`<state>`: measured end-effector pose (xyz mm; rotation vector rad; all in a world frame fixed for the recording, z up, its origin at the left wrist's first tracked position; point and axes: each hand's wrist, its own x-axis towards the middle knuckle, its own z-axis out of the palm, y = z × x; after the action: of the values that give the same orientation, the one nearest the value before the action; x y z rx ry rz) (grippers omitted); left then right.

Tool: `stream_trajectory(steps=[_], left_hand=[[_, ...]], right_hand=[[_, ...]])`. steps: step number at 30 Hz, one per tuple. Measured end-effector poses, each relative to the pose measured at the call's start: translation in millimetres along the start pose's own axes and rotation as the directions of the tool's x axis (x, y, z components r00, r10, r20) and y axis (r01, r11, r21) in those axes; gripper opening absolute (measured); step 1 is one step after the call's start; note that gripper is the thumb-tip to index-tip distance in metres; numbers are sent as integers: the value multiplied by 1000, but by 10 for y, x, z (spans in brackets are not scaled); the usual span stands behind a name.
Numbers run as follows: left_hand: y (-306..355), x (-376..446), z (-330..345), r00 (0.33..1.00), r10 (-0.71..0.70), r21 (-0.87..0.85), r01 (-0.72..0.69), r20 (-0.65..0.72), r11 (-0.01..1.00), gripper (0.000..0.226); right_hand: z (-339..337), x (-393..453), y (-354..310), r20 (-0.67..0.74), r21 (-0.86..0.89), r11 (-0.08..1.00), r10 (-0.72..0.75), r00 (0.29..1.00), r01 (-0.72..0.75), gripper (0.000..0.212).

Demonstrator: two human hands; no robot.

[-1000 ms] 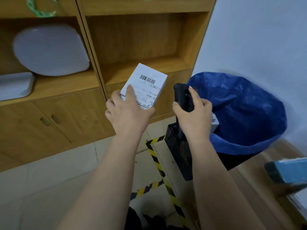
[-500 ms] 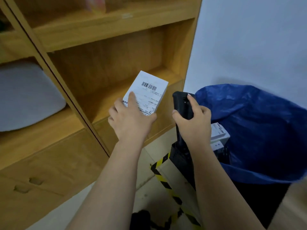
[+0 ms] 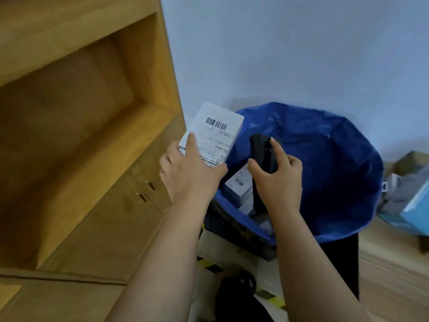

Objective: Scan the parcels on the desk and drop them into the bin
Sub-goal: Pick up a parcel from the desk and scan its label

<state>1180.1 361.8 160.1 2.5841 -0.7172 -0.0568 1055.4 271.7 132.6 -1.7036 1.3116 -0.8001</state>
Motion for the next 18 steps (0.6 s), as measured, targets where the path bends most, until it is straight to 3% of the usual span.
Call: stream_trajectory(steps=[9,18], left_hand=[[826,562,929,964,201,3,-205,175,979,99],[961,854,2100,875,248,32,-286,417,958,100]], right_hand=[[-360,1025,570,-206,27,980,199,958,-198,67],[-52,1502,1427,-295,62,880,468,833,-472,64]])
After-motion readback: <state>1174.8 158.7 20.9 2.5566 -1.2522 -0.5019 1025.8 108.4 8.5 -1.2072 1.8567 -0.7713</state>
